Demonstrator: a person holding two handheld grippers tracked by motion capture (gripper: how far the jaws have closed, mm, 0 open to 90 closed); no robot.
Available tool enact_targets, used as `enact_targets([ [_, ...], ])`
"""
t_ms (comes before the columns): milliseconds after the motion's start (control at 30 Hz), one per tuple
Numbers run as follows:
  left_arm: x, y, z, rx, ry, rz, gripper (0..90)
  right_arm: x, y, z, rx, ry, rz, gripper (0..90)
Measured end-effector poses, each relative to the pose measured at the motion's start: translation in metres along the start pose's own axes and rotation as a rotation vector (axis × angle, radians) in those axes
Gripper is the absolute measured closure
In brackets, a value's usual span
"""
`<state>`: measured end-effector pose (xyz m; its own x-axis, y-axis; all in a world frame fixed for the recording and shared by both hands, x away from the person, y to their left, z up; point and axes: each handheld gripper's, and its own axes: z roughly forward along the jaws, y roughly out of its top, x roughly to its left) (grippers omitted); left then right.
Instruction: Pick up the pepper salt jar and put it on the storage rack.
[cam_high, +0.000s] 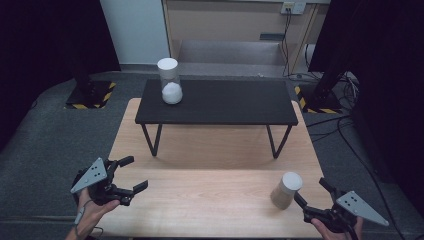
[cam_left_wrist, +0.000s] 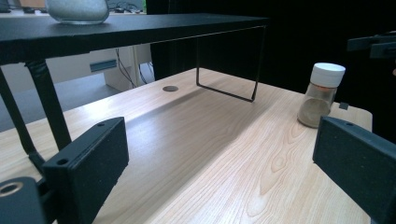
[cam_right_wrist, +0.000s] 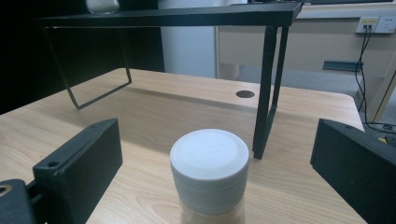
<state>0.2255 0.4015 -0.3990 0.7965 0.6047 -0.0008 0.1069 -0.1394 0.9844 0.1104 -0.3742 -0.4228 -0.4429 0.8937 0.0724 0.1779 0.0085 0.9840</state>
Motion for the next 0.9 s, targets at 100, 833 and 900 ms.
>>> enact_targets([
  [100, 0.000, 0.000, -0.002, 0.000, 0.020, -0.006, 1.9, -0.001, 0.009, -0.001, 0.017, 0.027, -0.011, 2.1],
  [833, -0.002, -0.002, -0.002, 0.015, 0.052, -0.025, 1.7, -0.027, 0.082, -0.011, 0.171, 0.119, -0.109, 3.1],
  [900, -0.002, -0.002, -0.002, 0.018, 0.053, -0.028, 1.7, -0.029, 0.084, -0.006, 0.192, 0.133, -0.104, 3.2],
])
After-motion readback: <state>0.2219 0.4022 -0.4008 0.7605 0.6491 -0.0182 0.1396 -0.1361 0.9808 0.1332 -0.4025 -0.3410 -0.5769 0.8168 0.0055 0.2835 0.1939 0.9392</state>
